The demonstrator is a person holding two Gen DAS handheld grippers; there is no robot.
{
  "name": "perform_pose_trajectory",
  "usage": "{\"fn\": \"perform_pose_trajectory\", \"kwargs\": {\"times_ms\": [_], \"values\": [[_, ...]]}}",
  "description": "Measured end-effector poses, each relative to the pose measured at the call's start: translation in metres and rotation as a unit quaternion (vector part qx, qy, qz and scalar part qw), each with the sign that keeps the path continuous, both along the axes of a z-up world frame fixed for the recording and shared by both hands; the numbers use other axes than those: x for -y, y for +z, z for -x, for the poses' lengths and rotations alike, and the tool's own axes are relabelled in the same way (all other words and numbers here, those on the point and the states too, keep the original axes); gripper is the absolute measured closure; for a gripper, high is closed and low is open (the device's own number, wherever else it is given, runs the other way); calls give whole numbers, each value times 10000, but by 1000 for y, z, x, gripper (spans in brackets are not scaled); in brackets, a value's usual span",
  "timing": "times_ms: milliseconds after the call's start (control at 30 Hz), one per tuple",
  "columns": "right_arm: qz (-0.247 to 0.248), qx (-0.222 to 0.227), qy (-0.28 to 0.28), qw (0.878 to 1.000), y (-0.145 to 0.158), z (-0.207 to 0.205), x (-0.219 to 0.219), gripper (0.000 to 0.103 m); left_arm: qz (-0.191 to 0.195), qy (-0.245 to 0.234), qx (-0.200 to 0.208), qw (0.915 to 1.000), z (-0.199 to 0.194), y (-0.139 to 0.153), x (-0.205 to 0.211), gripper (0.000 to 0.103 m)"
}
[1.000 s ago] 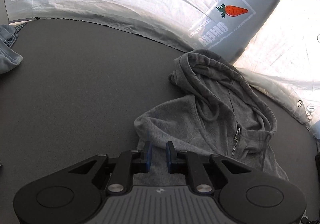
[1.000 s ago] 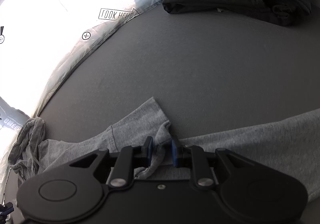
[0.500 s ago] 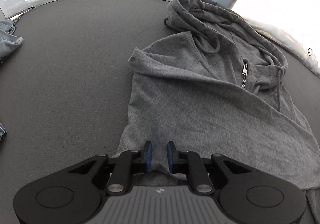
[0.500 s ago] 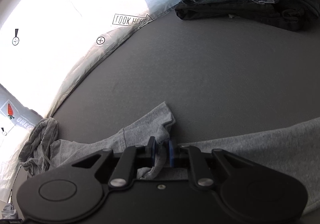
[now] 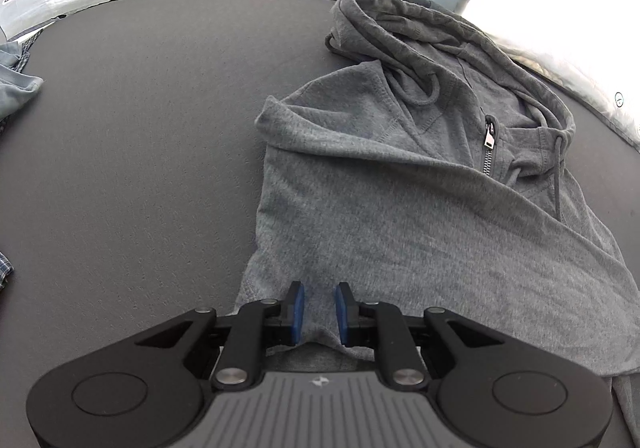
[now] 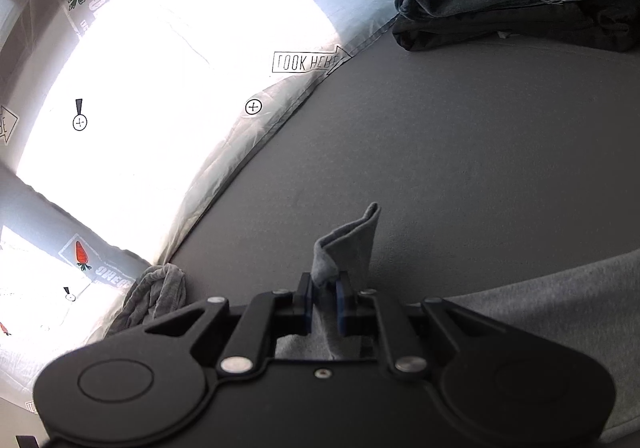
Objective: Fold clothes
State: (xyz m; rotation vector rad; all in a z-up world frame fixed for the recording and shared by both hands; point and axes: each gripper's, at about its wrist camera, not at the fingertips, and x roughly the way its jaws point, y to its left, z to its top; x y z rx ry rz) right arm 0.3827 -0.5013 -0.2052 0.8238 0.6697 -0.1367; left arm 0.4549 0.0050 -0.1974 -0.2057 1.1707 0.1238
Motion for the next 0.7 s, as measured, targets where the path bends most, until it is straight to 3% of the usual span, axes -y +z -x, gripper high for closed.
{"fn": "perform_pose_trajectory", "kwargs": {"times_ms": [133, 267, 367, 533, 700], "values": [[-220, 122, 170, 9995, 1, -4, -15, 92, -134, 3, 92, 9999, 3, 10, -7, 75], [-850, 277, 269, 9956, -2, -8, -36, 92, -315, -141, 70, 9994, 9, 13, -17, 71], [-1006, 310, 471, 9933, -1, -15, -63, 92, -438, -220, 32, 9988, 15, 11, -29, 70], [-1218, 277, 818, 9888, 0, -27, -114, 92, -399, -303, 20, 9987, 21, 7, -56, 68], [-1782, 255, 1145, 9770, -2, -40, -167, 92, -314, -463, 16, 9984, 18, 3, -74, 68]]}}
